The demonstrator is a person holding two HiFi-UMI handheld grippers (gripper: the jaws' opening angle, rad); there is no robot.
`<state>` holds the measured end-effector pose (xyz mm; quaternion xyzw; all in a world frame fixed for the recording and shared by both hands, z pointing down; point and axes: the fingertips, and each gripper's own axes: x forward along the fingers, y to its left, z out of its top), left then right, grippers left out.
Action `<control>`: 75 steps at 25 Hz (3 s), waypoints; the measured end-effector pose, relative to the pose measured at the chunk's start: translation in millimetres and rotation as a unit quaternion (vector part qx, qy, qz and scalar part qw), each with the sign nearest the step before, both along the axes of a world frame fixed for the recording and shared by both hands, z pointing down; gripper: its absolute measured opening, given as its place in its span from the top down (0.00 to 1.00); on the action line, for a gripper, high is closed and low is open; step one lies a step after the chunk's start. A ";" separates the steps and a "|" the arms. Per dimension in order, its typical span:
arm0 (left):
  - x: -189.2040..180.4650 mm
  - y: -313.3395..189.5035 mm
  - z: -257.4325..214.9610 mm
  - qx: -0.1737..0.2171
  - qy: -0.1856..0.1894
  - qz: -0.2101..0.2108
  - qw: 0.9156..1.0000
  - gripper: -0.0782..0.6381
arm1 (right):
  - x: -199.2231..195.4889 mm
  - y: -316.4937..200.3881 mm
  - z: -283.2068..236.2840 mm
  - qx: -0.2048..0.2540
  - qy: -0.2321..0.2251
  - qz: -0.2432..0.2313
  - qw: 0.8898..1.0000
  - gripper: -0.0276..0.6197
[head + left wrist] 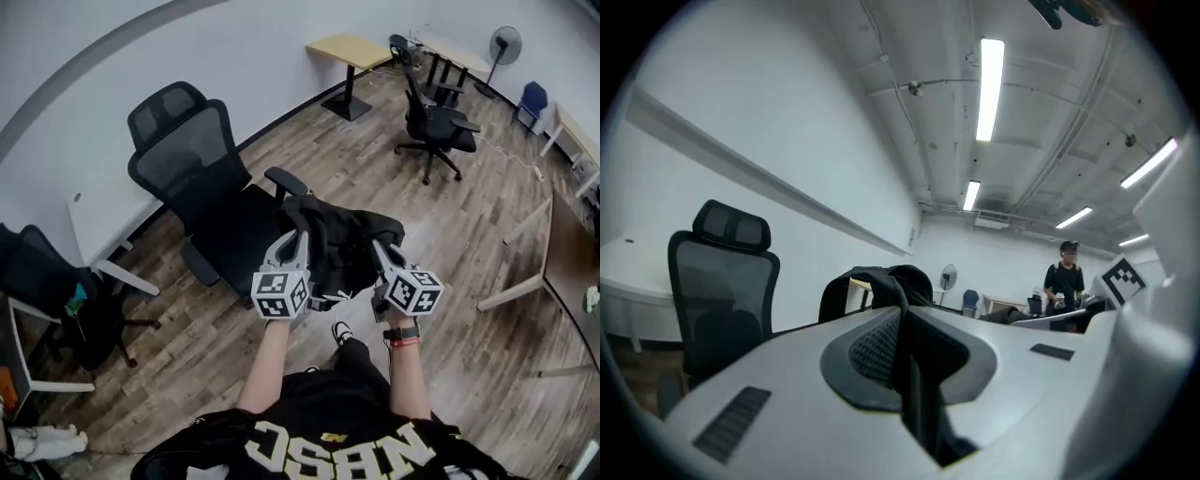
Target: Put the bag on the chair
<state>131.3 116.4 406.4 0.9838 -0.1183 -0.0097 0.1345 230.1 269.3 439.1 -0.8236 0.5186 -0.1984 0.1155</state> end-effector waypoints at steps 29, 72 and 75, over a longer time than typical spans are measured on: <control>-45.8 -199.7 7.8 -0.014 -0.016 -0.380 0.925 0.84 | 40.1 -318.1 24.1 0.007 -0.063 -0.373 0.926 0.88; -106.3 -448.4 240.7 -0.209 -0.138 -0.450 0.857 0.84 | -15.6 -596.5 251.4 -0.244 -0.146 -0.440 0.852 0.88; -106.5 -452.8 268.7 -0.224 -0.158 -0.442 0.854 0.84 | -13.8 -597.3 279.1 -0.267 -0.156 -0.437 0.844 0.88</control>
